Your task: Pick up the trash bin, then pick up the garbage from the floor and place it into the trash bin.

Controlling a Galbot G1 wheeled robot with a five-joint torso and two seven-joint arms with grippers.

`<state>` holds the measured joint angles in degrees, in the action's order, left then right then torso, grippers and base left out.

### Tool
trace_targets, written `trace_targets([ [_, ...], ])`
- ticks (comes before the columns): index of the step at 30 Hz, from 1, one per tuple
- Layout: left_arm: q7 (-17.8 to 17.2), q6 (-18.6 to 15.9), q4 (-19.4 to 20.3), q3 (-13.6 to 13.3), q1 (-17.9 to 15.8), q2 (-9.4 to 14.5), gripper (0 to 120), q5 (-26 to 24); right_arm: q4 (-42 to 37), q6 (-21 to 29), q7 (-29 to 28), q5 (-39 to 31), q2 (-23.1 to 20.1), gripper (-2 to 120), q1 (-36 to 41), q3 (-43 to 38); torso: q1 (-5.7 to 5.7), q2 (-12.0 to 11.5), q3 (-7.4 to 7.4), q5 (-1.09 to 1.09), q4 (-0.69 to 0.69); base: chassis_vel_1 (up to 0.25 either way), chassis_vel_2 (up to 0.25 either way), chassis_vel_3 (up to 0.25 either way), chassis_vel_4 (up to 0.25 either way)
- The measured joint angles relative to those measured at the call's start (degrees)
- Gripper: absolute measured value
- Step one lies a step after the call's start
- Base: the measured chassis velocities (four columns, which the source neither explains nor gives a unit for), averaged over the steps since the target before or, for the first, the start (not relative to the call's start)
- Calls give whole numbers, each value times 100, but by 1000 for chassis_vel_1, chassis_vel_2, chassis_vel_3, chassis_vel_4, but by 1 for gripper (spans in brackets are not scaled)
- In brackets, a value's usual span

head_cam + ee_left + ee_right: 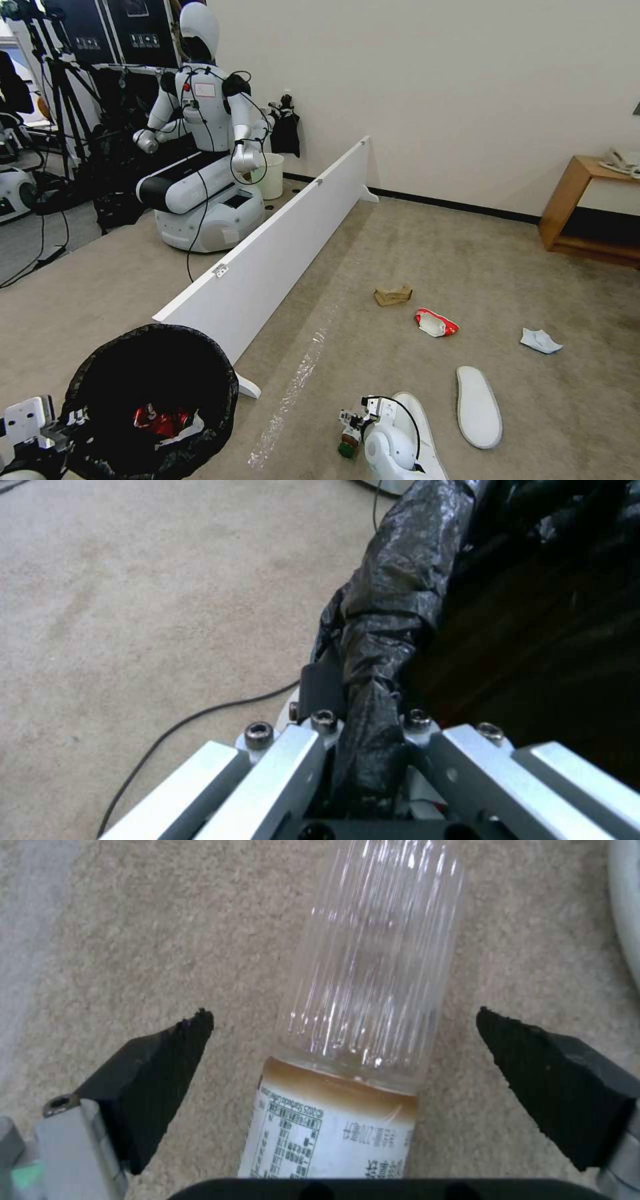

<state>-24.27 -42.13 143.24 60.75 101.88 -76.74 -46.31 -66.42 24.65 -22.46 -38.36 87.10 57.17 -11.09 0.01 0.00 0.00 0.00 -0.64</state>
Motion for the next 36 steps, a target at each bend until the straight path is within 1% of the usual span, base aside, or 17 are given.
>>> trace_targets([
  [5,0,0,0,-1,-5,7,1,-6,116,2,36,4,22,100,-46,-12,0,0,0,0,0,0,0,0,0],
  [7,2,0,0,-3,-10,13,1,-7,209,7,66,9,61,95,-87,-32,0,0,0,0,0,0,0,0,0],
  [8,2,0,0,-3,-10,13,1,-7,209,7,66,9,61,95,-87,-32,0,0,0,0,0,0,0,0,0],
  [9,3,0,0,-4,-17,17,1,-8,252,10,75,15,81,89,-108,-50,0,0,0,-2,-2,0,0,0,0],
  [12,4,0,0,-5,-26,22,1,-13,283,29,74,17,96,84,-131,-54,0,0,-1,-4,-4,0,0,0,0],
  [13,5,0,0,-6,-31,24,1,-15,293,47,69,15,99,79,-140,-55,-1,0,-2,-5,-5,0,0,0,0],
  [15,6,0,0,-8,-34,25,1,-17,306,54,69,13,101,76,-148,-55,-1,0,-1,-4,-3,0,0,0,0],
  [18,7,0,0,-3,-47,29,1,-28,323,51,83,59,90,66,-145,-55,-1,1,-2,-4,-3,0,0,0,0],
  [19,7,0,0,-3,-47,29,1,-28,323,51,83,59,90,66,-145,-55,-1,1,-2,-4,-3,0,0,0,0],
  [21,8,0,0,20,-45,49,1,-49,293,51,91,63,59,56,-120,-43,-1,1,-1,-4,-3,0,0,0,0],
  [22,8,0,0,20,-45,49,1,-49,293,51,91,63,59,56,-120,-43,-1,1,-1,-4,-3,0,0,0,0],
  [23,8,0,0,23,-44,53,1,-53,280,50,90,63,49,52,-111,-35,-1,1,-2,-4,-3,0,0,0,0],
  [24,8,0,0,23,-44,53,1,-56,263,52,90,62,36,49,-102,-27,-1,1,-1,-3,-1,0,0,0,0],
  [25,8,0,0,23,-44,53,1,-56,263,52,90,62,36,49,-102,-27,-1,1,-1,-3,-1,0,0,0,0],
  [28,9,0,0,16,-46,47,1,-56,214,69,87,39,7,44,-81,-5,-1,0,-1,2,3,0,0,0,0],
  [30,9,1,0,10,-39,44,1,-56,157,91,89,4,-30,35,-49,10,-1,0,-1,4,5,0,0,0,0],
  [36,9,0,0,11,-30,45,1,-55,86,109,93,-15,-69,30,-9,20,-1,0,0,4,3,0,0,0,0],
])
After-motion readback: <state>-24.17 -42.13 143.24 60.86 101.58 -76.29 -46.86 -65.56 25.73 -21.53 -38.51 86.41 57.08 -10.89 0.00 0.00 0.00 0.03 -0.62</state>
